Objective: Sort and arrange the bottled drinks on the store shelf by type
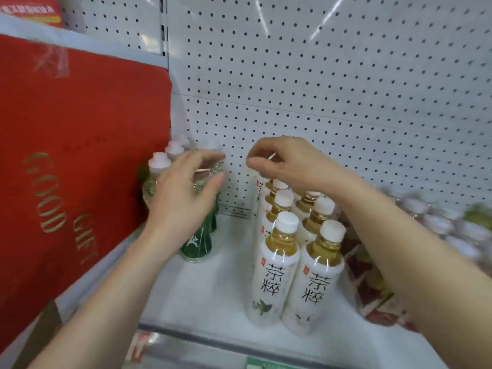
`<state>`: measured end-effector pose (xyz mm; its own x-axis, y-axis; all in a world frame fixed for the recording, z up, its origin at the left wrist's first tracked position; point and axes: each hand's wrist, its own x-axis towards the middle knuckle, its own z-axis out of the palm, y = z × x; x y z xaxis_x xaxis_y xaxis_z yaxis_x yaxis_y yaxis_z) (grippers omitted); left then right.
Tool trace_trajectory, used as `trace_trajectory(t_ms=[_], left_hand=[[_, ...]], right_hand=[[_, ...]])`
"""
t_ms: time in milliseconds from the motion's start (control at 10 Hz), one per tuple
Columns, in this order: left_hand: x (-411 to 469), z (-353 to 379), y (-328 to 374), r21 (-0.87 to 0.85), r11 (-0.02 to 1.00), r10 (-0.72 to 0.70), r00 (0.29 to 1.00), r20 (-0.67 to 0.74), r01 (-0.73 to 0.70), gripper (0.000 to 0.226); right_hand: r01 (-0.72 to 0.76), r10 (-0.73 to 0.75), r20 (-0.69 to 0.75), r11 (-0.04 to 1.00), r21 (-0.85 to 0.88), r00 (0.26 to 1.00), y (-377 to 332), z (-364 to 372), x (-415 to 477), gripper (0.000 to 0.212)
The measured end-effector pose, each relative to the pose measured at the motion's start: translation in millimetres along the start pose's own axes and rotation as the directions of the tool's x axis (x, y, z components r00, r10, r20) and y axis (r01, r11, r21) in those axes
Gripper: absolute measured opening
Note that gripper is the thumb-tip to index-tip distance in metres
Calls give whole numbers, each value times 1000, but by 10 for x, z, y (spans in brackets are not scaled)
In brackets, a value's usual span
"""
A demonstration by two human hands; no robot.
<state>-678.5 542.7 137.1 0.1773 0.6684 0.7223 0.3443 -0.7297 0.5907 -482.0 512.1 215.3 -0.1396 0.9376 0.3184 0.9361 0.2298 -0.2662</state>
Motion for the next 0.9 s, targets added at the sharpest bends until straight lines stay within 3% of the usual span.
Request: trace_trajectory(t_ms=[100, 200, 300, 500, 600, 800, 900], left_hand=[[-269, 332, 245, -130, 988, 108, 970, 218, -81, 33], [-465, 523, 348, -154, 986, 115, 942, 316, -68, 46], [-554, 593, 375, -156, 986, 99, 940, 326, -50, 34], [-574, 606, 378, -173, 984, 88, 943, 321, -33, 35], [-613, 636, 349, -182, 983, 83, 946, 312, -26, 34], [-784, 676, 275, -244, 969, 25, 958, 284, 47, 55], [-918, 586, 159, -277, 958, -14, 979, 202, 71, 52]], right_hand=[[-68, 102, -318, 991, 116, 942, 206, 175, -688, 34], [-68, 153, -493, 980, 186, 856, 289, 446, -1219, 37], [-99, 165, -500, 983, 157, 850, 289, 617, -1432, 26], [-106, 183, -473, 977, 186, 862, 264, 642, -1451, 20], [-114, 172, -466, 982, 151, 868, 270, 643, -1464, 23], [-151, 146, -393, 988, 19, 908, 286, 487, -1628, 37], [-163, 167, -572, 985, 58, 803, 373, 200, -1871, 31]])
